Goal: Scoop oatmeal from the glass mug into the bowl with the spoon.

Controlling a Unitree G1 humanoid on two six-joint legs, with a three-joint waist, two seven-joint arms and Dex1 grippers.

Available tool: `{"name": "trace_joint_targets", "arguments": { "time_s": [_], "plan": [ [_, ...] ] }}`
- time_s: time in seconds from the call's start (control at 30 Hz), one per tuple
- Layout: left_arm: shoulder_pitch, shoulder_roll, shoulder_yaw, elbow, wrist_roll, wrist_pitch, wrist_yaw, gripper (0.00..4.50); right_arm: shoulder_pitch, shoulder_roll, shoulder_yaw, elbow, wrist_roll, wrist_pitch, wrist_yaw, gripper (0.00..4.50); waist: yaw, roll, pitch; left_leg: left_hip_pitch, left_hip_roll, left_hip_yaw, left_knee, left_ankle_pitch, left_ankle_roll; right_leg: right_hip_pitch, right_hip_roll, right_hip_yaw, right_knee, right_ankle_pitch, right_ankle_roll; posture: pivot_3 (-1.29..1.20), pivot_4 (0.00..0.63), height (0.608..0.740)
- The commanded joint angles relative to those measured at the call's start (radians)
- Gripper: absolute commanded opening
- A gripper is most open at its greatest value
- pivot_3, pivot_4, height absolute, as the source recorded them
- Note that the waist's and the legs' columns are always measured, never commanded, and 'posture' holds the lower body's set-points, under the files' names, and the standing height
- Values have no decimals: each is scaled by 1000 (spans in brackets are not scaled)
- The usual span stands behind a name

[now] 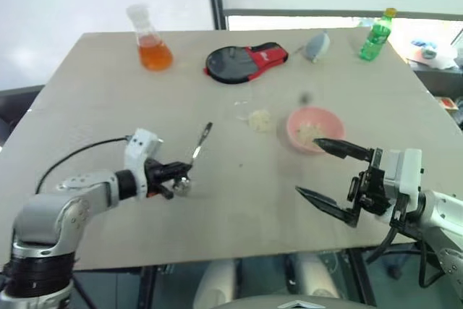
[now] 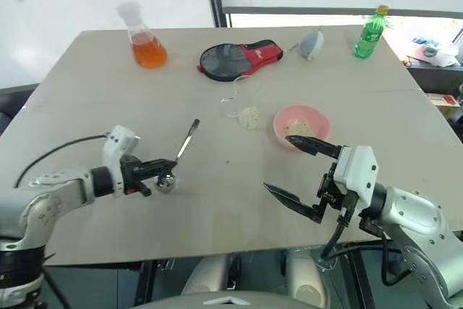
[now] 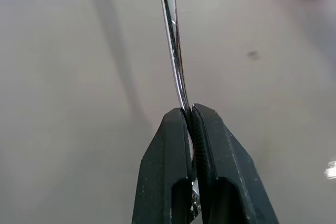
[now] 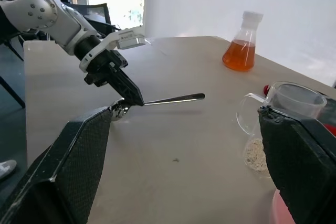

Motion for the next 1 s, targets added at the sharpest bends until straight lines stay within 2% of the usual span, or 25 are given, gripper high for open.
{"name": "trace_joint_targets", "arguments": {
  "time_s": [0.03,0.17,0.23,0.3,0.37,0.4,0.43,0.47,0.53,0.57,0.6,0.7,0.77,0.83,0.9,1.0],
  "plan": [
    [37,130,-27,83,269,-270,64,14,-21,21,24,-10,-5,-25,13,4500,-4,-2,1,0,0,0,0,0,0,-1,0,0,0,0,0,0,150,740],
    [116,335,-292,170,813,-617,323,14,-23,27,20,11,7,-42,45,4500,-4,-3,3,0,0,2,-3,0,0,-2,0,2,-1,0,0,0,150,740],
    [116,364,-384,227,953,-707,367,14,-34,34,35,12,5,-37,43,4500,1,-4,4,-1,0,3,-4,0,0,-2,-1,2,-2,0,0,0,150,740],
    [123,368,-459,254,1040,-743,341,14,-34,31,44,10,-3,-32,49,4500,6,-5,5,-3,0,2,-4,0,0,-3,-3,1,-3,0,0,0,150,740],
    [142,321,-475,217,1055,-759,331,14,-29,26,36,-1,9,-25,50,4500,11,-5,5,-4,0,2,-4,0,0,-3,-4,0,-3,0,0,0,150,740],
    [165,286,-461,169,1018,-738,307,14,-28,19,30,-7,11,-22,52,4500,12,-3,5,-4,0,2,-4,0,0,-3,-5,0,-4,0,0,0,150,740],
    [185,242,-431,115,970,-717,290,641,-28,15,22,-13,17,-18,49,4500,14,-3,6,-4,0,3,-5,0,0,-3,-6,0,-4,0,0,0,150,740],
    [202,195,-390,69,915,-682,271,902,-32,14,16,-18,24,-13,41,4500,16,-2,5,-4,0,4,-5,0,0,-3,-6,0,-4,0,0,0,150,740],
    [208,90,-276,6,748,-601,205,1774,-38,15,13,-18,27,-9,29,4500,21,0,4,-3,0,3,-5,0,0,-3,-8,0,-4,0,0,0,150,740],
    [205,53,-234,-10,690,-573,174,2289,-39,17,16,-15,23,-11,27,4500,24,0,4,-2,0,3,-5,0,0,-3,-8,0,-3,0,0,0,150,740],
    [187,48,-171,-11,602,-535,99,2499,-43,20,25,-12,12,-10,23,4500,24,-1,4,-3,0,3,-5,0,0,-3,-8,-1,-3,0,0,0,150,740],
    [130,132,-25,49,403,-465,-145,2499,-67,38,52,-27,25,13,-8,4500,21,-2,6,-2,1,1,-5,0,0,-3,-4,-4,-1,0,0,0,150,740],
    [75,232,-3,162,340,-480,-310,2499,-62,38,59,-37,39,20,-2,4500,18,-5,8,-1,2,1,-5,0,0,-4,-2,-5,-1,-1,-1,0,150,740],
    [-34,309,-51,327,343,-539,-423,2499,-46,31,64,-30,25,14,15,4500,19,-6,9,-2,2,-1,-5,0,0,-5,0,-7,0,-2,-3,0,150,740],
    [-184,352,-155,517,399,-621,-518,2499,-45,35,68,-25,15,10,15,4500,21,-6,9,-3,2,-1,-5,0,0,-6,0,-8,0,-2,-4,0,150,740],
    [-411,345,-326,789,547,-774,-616,2499,-48,48,70,-36,8,11,-7,4500,22,-6,9,-5,0,1,-5,0,0,-6,-1,-6,0,-2,-4,0,150,740]
  ]
}}
